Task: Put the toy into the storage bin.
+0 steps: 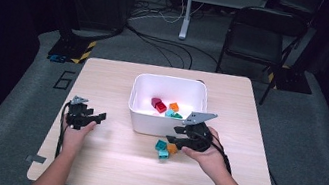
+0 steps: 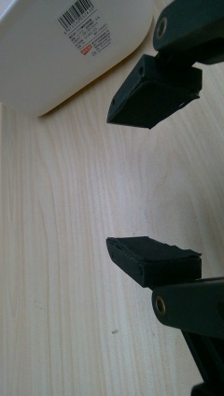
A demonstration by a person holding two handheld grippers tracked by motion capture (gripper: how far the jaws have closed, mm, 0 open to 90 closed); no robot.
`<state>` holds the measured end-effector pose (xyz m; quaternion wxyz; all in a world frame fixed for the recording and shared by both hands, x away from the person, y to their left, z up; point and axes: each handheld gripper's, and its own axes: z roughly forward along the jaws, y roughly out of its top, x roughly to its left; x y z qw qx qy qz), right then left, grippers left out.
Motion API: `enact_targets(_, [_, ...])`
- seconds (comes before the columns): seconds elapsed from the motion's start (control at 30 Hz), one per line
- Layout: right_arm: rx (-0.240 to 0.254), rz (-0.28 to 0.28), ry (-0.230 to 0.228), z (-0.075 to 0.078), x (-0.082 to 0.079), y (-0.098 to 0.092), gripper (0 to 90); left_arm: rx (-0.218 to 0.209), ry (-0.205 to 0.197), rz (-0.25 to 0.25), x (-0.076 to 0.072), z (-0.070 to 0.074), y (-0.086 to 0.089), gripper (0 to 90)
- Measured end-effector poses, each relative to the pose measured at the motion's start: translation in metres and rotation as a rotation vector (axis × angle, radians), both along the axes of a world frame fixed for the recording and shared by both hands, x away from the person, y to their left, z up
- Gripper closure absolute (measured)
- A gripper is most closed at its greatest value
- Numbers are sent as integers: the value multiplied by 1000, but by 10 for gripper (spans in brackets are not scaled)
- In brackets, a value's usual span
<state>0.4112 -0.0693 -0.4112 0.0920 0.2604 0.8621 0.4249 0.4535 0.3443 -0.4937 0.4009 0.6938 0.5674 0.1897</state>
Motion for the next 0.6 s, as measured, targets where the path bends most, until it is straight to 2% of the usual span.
enact_targets(0.1, [-21,-2,1,-12,-1,0,529,-1,1,0,0,0,0,335])
enact_targets(0.33, [-18,-11,28,-37,-1,1,528,1,1,-1,0,0,0,336])
enact_targets(0.6, [-29,-9,53,-54,-1,6,509,0,3,-1,0,0,0,336])
